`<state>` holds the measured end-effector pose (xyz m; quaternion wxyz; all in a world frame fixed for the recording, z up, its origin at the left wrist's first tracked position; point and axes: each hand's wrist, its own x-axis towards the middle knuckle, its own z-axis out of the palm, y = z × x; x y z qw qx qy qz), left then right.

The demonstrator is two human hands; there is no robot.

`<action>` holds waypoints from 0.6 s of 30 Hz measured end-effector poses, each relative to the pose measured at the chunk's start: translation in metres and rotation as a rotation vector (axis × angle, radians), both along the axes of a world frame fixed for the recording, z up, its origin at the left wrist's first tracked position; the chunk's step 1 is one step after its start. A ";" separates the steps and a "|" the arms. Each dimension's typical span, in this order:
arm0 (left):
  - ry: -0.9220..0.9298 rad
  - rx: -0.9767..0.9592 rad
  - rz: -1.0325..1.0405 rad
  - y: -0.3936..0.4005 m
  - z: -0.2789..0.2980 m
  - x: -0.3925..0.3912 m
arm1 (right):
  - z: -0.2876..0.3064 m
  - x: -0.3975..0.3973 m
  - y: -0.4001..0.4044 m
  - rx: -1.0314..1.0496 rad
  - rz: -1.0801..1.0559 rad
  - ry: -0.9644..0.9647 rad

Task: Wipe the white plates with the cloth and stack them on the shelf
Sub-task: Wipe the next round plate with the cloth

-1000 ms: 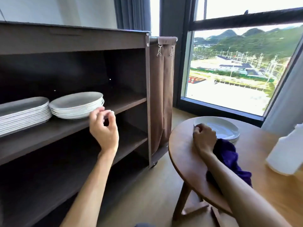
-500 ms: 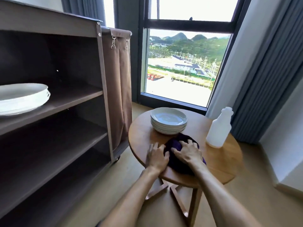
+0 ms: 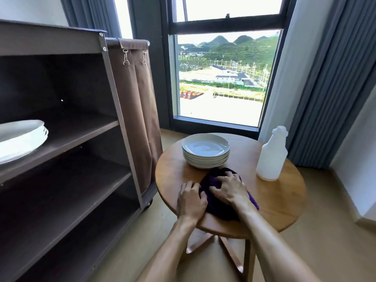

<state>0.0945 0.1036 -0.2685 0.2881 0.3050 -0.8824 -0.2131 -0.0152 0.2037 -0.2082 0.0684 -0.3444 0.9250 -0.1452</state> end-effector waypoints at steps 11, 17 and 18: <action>0.010 0.061 -0.048 0.001 0.010 0.006 | 0.001 0.006 0.015 0.031 0.043 0.027; -0.016 0.141 -0.035 0.005 0.018 0.015 | 0.003 0.019 0.018 0.032 -0.002 0.030; -0.011 0.131 -0.027 0.008 0.017 0.015 | 0.001 0.021 0.018 0.021 -0.010 0.049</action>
